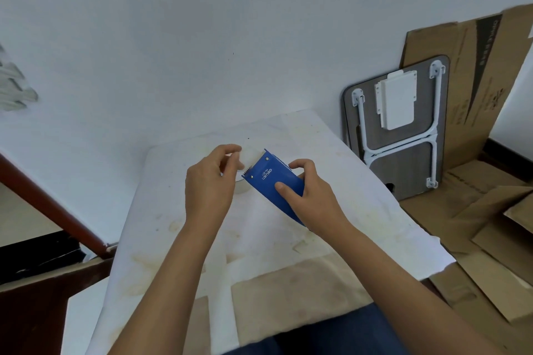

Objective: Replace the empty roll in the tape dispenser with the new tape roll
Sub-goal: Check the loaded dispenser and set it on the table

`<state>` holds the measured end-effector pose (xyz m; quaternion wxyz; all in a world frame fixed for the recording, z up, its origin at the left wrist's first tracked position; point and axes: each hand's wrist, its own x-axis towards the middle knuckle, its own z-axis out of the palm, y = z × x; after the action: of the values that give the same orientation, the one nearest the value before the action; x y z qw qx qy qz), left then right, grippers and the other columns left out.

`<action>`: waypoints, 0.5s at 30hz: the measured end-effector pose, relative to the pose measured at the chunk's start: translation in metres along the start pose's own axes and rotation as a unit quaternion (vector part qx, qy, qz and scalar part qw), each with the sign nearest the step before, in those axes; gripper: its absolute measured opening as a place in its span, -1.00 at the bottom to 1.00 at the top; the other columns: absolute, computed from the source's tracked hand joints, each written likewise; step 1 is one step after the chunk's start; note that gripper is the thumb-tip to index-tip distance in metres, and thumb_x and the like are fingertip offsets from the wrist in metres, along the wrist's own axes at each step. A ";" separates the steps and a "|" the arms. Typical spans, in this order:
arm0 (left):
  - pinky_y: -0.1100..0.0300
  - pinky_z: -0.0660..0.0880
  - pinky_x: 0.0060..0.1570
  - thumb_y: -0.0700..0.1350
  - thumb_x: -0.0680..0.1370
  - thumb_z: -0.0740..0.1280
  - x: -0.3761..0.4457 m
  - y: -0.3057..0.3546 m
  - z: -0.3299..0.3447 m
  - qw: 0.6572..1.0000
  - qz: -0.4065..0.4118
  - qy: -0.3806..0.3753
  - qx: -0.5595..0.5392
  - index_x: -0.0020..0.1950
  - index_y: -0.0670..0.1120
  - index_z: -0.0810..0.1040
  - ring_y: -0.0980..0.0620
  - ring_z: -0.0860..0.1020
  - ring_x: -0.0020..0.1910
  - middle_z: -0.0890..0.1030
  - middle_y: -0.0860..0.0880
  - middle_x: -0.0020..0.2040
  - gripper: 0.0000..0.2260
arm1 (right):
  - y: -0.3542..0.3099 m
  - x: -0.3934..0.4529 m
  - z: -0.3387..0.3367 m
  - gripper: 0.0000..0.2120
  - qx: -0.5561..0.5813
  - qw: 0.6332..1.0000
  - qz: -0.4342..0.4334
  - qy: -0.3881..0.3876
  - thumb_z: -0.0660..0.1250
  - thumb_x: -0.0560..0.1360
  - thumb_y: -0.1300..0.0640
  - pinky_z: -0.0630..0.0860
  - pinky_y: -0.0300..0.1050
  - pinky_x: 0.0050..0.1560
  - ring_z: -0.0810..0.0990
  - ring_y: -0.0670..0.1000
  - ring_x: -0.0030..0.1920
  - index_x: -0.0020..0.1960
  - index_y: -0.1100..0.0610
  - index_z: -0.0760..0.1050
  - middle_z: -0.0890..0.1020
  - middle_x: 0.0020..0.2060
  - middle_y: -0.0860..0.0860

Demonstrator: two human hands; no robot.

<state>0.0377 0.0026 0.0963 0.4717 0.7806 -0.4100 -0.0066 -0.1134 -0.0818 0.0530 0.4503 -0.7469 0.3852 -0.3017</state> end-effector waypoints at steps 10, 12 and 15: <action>0.11 0.48 -0.12 -0.01 0.54 0.38 0.002 -0.026 0.009 0.996 0.003 -0.041 0.083 -0.12 0.04 0.57 0.01 0.60 -0.08 0.67 0.02 -0.10 -0.94 | 0.017 0.011 0.002 -0.56 -0.162 0.985 -0.059 0.024 0.34 0.54 -0.02 0.52 0.06 0.13 0.54 0.12 0.12 0.35 0.01 0.29 0.55 0.23 0.02; 0.14 0.45 -0.14 -0.05 0.51 0.41 0.004 -0.033 0.019 0.996 -0.005 -0.060 0.068 -0.16 0.03 0.57 0.04 0.56 -0.08 0.65 0.01 -0.09 -0.93 | 0.022 0.020 0.001 -0.53 -0.219 0.973 -0.072 0.027 0.34 0.54 -0.01 0.46 0.02 0.14 0.52 0.13 0.15 0.39 0.03 0.30 0.54 0.24 0.04; 0.05 0.53 -0.03 -0.07 0.49 0.42 0.012 -0.043 0.037 0.992 -0.031 -0.097 0.071 -0.22 0.04 0.57 0.05 0.58 -0.14 0.66 0.06 -0.18 -0.90 | 0.028 0.037 0.000 -0.50 -0.299 0.950 -0.089 0.018 0.34 0.55 0.00 0.41 -0.01 0.14 0.53 0.12 0.15 0.43 0.06 0.28 0.55 0.22 0.08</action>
<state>0.0585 -0.0223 0.0483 0.3729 0.8200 -0.4291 -0.0672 -0.1026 -0.1218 0.0315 0.1705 -0.8728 0.3982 -0.2251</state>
